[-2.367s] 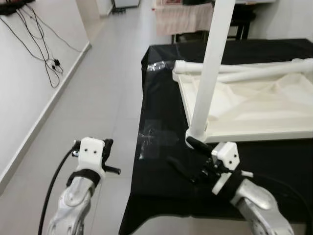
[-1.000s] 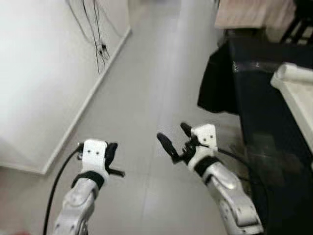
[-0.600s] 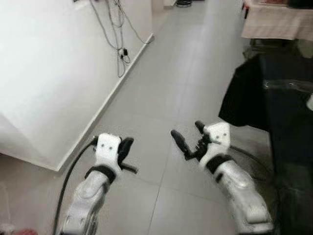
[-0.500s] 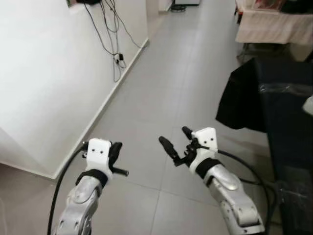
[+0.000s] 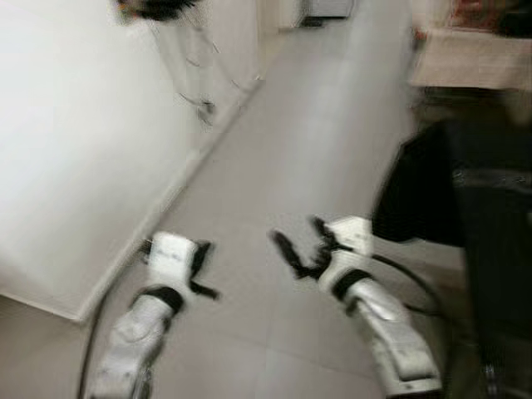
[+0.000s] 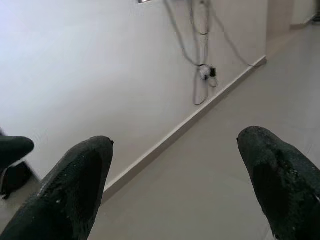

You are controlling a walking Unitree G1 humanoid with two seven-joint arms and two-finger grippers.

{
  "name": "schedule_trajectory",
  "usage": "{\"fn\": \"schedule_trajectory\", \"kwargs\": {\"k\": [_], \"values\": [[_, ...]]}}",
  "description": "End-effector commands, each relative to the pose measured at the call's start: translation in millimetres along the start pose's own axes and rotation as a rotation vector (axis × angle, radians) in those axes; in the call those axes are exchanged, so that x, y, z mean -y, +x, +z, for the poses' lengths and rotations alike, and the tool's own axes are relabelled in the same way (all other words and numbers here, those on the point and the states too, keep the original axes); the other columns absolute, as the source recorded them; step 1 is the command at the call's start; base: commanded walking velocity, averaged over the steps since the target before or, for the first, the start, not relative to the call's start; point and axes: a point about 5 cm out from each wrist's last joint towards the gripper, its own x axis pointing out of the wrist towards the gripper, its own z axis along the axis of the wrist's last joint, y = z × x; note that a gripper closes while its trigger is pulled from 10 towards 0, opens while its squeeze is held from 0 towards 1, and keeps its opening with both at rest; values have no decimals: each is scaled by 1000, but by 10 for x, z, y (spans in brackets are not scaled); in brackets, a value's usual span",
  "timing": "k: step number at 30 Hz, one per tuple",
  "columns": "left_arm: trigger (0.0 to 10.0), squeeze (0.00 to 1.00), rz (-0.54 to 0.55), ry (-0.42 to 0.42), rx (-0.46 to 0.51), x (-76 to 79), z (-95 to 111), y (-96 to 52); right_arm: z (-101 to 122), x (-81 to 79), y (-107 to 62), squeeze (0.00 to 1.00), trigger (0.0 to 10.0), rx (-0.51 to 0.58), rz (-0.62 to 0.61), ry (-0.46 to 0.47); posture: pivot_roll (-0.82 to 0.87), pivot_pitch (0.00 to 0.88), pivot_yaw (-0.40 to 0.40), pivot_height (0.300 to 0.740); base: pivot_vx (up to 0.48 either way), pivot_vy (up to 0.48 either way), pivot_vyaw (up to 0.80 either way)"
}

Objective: Building children table

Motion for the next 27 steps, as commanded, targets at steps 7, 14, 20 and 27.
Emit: {"fn": "schedule_trajectory", "kwargs": {"k": [7, 14, 20, 27], "values": [[10000, 0, -26, -3, 3, 48, -6, 11, -34, 53, -18, 0, 10000, -7, -9, 16, -34, 100, 38, 740, 357, 0, 0], [10000, 0, -29, -2, 1, 42, -27, 26, -54, 56, -5, 0, 10000, -11, -2, 31, -39, 90, 37, 740, 354, 0, 0], [10000, 0, -32, -5, 1, 47, -34, 34, -72, 60, 0, 0, 10000, -23, 4, 30, -45, 82, 33, 740, 350, 0, -228], [10000, 0, -35, -6, 3, 52, -35, 42, -81, 60, 7, 0, 10000, -31, 15, 32, -46, 81, 33, 740, 352, 0, -800]]}}
